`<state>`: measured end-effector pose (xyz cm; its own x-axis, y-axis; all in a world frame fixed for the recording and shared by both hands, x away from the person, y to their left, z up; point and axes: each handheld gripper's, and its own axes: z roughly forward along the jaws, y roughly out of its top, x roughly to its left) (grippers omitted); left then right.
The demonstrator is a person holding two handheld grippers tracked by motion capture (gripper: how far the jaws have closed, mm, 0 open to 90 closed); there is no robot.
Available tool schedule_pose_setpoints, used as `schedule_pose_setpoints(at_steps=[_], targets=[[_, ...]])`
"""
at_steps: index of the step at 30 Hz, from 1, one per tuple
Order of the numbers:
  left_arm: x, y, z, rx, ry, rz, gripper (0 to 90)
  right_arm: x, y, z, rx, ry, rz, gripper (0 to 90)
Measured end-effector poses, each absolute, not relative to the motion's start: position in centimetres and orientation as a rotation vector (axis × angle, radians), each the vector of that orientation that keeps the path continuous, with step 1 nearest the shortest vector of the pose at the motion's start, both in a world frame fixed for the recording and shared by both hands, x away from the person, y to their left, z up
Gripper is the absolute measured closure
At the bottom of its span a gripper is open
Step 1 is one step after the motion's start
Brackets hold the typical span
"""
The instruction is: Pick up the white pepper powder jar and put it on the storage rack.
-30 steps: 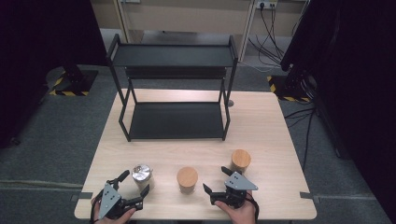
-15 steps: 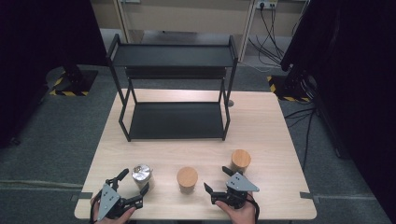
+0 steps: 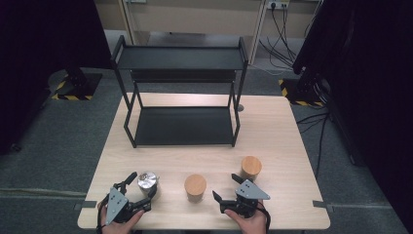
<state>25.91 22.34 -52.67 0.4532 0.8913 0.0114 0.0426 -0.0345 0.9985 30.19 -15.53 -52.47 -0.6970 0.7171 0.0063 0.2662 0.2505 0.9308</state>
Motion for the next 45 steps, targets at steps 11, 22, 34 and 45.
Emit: schedule_pose_setpoints(at_steps=[11,22,34,45], targets=[[26.3,21.6,-52.8,1.491,0.845,0.866,33.7,30.2,-15.5,-52.5,0.896,2.107,1.441,8.1],[26.5,21.7,-52.5,1.496,0.847,0.854,34.5,30.2,-15.5,-52.5,0.895,2.113,1.438,8.1],[27.2,21.5,-51.4,1.467,0.851,0.866,34.5,30.2,-15.5,-52.5,0.895,2.115,1.437,8.1],[28.8,21.3,-50.3,1.431,0.869,0.88,34.6,30.2,-15.5,-52.5,0.898,2.115,1.44,8.1]])
